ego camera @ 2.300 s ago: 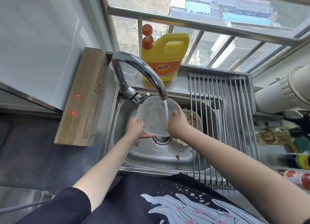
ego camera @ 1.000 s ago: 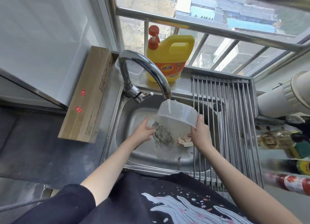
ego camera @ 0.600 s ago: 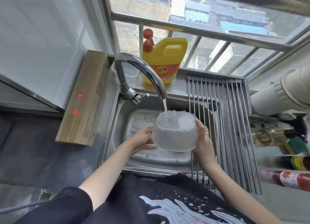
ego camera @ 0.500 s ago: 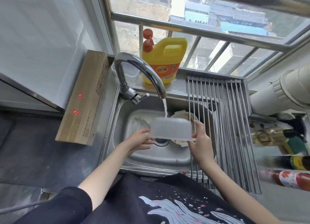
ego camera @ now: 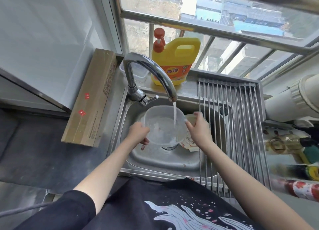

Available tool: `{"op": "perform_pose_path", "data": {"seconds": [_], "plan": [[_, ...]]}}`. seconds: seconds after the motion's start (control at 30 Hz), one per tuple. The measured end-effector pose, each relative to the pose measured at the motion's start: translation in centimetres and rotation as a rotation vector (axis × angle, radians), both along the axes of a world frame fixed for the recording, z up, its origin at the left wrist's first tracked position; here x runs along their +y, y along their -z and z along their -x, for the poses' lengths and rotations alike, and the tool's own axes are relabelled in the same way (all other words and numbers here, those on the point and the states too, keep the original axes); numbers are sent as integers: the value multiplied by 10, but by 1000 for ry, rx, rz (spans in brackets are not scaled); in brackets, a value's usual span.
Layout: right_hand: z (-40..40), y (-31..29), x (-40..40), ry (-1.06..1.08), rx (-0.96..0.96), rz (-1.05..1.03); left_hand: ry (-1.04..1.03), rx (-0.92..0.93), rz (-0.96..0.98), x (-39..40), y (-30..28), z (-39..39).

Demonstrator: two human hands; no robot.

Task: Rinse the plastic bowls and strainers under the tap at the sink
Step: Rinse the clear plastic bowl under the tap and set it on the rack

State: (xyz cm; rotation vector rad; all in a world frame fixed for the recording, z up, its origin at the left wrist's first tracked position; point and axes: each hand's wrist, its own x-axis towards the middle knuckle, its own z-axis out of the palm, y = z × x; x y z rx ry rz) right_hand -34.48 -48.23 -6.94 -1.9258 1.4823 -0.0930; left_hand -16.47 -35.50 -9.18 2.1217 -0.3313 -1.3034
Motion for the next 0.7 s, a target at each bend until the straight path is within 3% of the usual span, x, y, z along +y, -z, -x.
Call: {"op": "perform_pose_path", "data": {"seconds": [0.07, 0.1, 0.2, 0.3, 0.57, 0.7], "plan": [[1, -4, -6, -234, 9, 298, -10, -32, 17, -8, -5, -2], [-1, -6, -8, -413, 22, 351, 7, -51, 25, -12, -8, -3], [-14, -3, -12, -911, 206, 320, 123, -128, 35, -21, -18, -2], [-28, 11, -24, -1127, 485, 466, 215, -217, 26, -29, -23, 3], [-35, 30, -22, -1119, 917, 491, 296, -722, 161, -34, -31, 7], [-29, 23, 2, -1103, 849, 391, 366, -884, 265, -35, -30, 16]]}}
